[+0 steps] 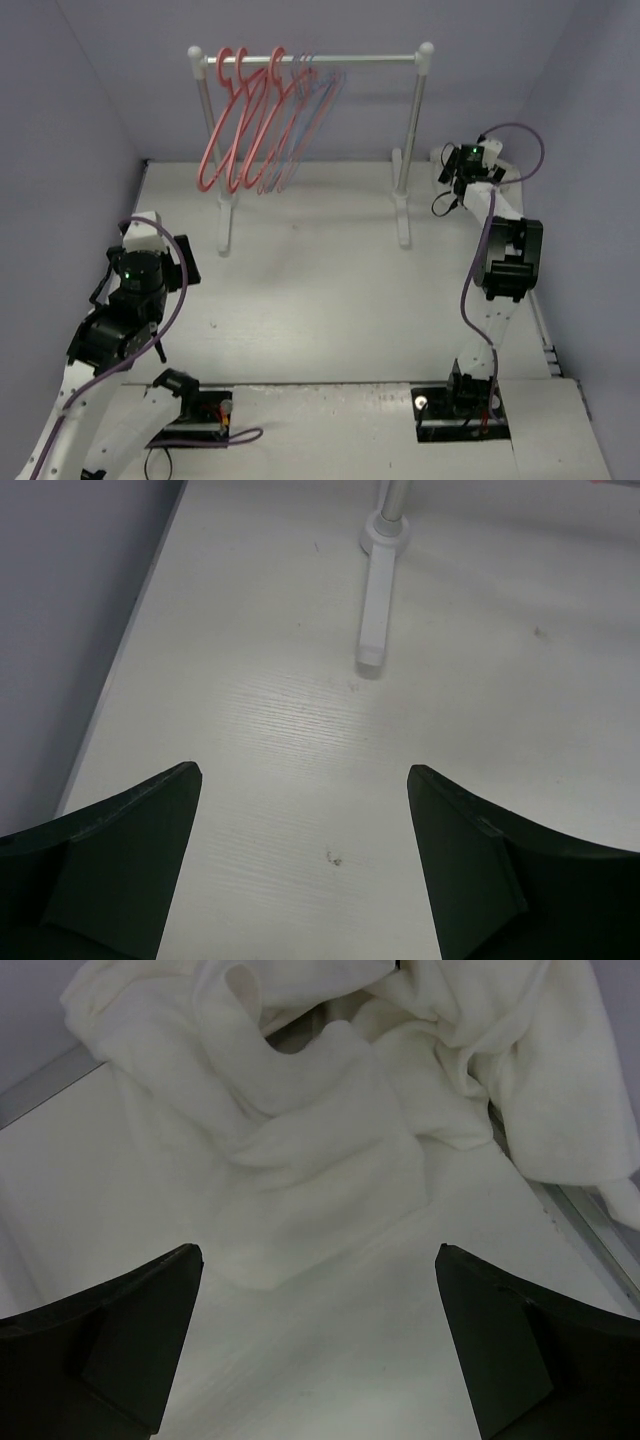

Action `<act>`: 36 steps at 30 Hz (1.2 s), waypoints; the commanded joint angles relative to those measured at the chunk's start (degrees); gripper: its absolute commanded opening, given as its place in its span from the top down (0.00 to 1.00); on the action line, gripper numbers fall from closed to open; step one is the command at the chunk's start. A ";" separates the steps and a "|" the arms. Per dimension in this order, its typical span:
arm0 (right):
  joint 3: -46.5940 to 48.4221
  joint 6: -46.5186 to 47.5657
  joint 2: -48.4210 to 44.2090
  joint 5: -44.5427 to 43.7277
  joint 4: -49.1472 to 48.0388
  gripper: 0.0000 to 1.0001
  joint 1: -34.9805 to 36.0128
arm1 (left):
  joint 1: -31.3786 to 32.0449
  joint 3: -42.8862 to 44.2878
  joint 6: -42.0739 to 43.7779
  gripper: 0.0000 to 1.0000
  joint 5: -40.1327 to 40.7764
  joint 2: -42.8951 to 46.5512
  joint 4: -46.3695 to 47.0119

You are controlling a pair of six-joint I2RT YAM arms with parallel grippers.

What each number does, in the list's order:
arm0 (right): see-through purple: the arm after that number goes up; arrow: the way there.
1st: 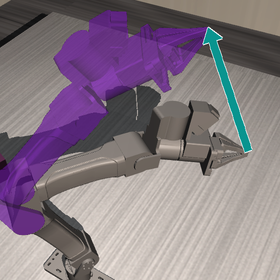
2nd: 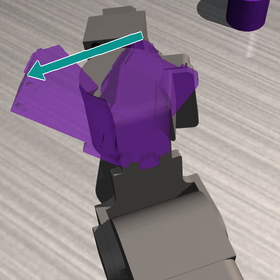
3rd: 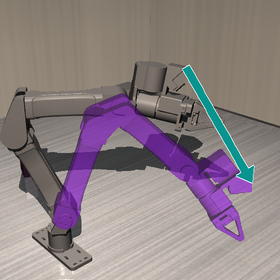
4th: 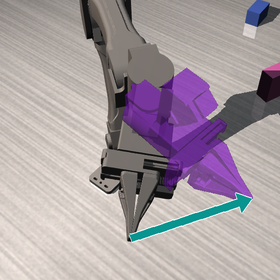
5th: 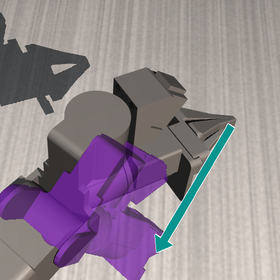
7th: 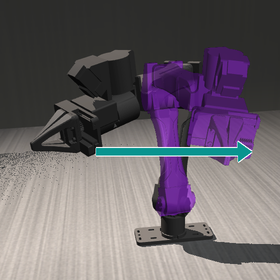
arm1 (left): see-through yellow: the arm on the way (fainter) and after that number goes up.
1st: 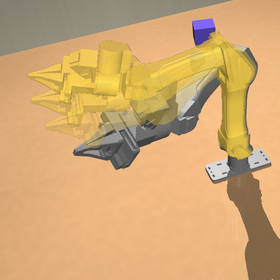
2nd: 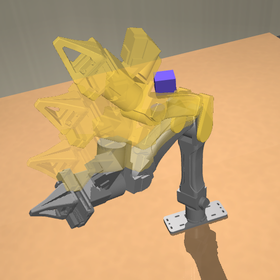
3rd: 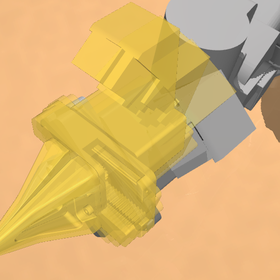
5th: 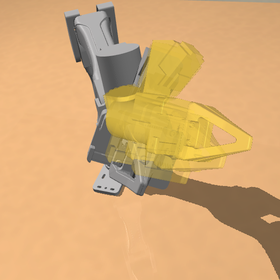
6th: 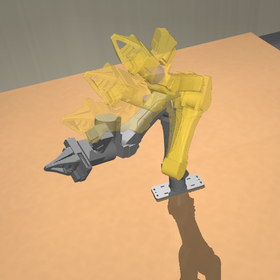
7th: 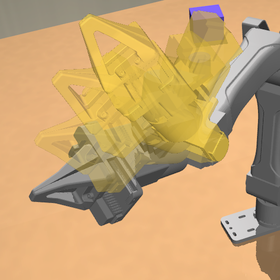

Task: Place the t-shirt on the hanger

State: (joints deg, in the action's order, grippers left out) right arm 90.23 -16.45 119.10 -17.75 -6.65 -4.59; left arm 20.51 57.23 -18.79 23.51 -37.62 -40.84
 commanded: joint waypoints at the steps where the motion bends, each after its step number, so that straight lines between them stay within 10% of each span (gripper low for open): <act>1: 6.55 0.83 4.93 2.45 -2.52 0.00 -1.20 | -0.30 1.37 -1.37 0.20 -0.31 -2.23 3.05; 13: 14.47 4.20 16.21 10.38 -2.58 0.16 -3.65 | -0.39 3.69 0.36 0.20 0.66 -6.10 3.05; 20: 18.80 9.39 18.84 15.04 -2.67 0.93 -4.23 | -0.36 4.84 1.73 0.20 0.34 -6.77 3.05; 22: 19.07 9.87 17.95 16.19 -2.67 0.99 -4.36 | -0.37 5.12 1.80 0.20 -0.13 -6.70 2.98; 36: 19.68 17.41 -18.53 24.74 -2.62 1.00 -2.40 | -0.30 12.38 2.70 0.20 -3.21 -8.22 3.31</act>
State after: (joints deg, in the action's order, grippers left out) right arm 106.39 -2.37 121.27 1.30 -2.31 -7.86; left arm 20.51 65.30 -16.50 22.07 -45.00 -40.86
